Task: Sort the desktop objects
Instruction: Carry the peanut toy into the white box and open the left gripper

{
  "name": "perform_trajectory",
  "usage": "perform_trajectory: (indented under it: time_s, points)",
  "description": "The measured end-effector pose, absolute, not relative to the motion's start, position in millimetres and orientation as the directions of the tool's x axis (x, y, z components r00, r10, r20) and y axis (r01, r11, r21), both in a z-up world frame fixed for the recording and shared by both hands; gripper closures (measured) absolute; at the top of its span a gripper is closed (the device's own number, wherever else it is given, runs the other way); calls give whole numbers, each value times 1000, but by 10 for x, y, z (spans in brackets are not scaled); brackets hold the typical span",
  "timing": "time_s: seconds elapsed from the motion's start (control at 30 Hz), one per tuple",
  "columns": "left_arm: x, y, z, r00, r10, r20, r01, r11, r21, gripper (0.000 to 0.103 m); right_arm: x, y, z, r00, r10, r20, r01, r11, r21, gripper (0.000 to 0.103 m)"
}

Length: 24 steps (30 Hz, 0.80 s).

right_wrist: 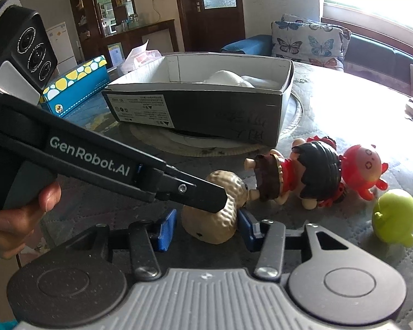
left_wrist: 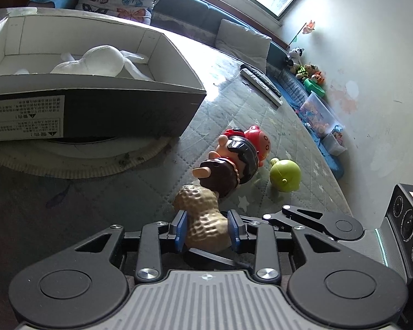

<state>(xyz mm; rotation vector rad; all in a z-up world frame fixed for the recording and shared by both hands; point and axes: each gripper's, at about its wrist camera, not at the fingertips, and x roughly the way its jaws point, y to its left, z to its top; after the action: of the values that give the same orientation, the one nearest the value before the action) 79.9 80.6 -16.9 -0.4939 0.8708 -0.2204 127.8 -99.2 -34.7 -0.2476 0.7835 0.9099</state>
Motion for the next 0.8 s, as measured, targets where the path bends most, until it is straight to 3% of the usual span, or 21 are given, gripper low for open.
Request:
perform_trajectory:
  time_s: [0.4, 0.8]
  points:
    - [754, 835, -166, 628, -398, -669, -35, 844, -535, 65, 1236, -1012, -335, 376, 610, -697, -778, 617, 121, 58]
    - [892, 1083, 559, 754, -338, -563, 21, 870, -493, 66, 1380, -783, 272, 472, 670, -573, -797, 602, 47, 58]
